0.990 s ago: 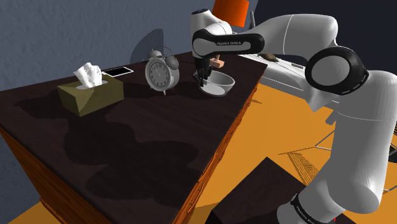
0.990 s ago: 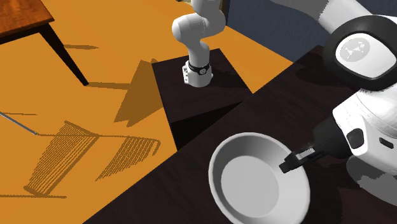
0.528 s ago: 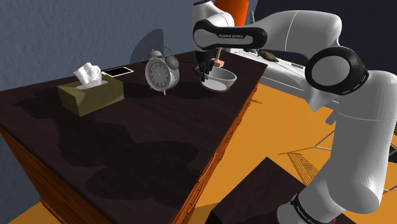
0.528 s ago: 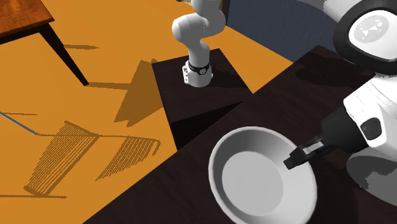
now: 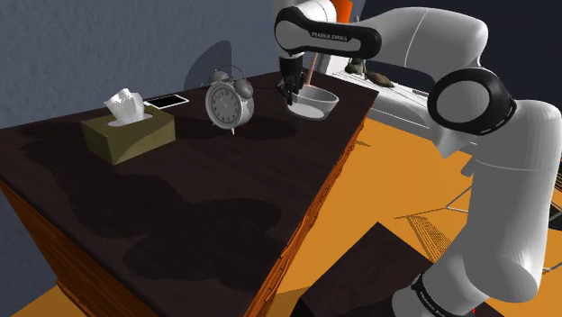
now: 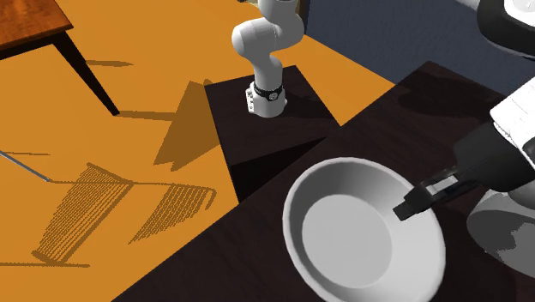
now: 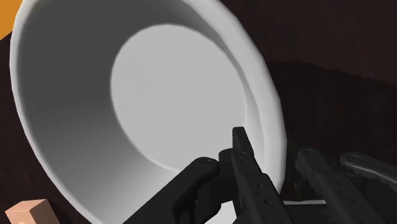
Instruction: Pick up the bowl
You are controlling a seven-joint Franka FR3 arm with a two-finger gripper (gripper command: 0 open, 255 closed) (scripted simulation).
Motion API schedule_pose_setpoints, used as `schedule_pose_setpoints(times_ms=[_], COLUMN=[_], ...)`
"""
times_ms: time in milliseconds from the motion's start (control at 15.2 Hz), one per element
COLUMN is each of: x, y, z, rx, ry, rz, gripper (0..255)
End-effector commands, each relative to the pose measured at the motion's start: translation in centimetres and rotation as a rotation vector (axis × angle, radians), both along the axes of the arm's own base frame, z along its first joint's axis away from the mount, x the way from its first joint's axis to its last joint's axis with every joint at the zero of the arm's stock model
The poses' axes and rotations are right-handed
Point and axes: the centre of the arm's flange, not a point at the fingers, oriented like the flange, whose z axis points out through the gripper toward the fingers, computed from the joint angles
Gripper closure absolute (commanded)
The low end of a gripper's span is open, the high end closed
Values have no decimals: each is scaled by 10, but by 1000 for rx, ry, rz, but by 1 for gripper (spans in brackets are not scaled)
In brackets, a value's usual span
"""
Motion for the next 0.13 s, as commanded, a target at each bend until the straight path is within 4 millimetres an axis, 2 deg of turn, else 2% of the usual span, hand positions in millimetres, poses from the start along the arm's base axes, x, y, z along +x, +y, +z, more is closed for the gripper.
schedule_pose_setpoints(times_ms=[0,66], x=[0,0], y=[0,0], z=[7,7], rx=[0,0], ry=[-1,-1], rz=[0,0], gripper=[255,255])
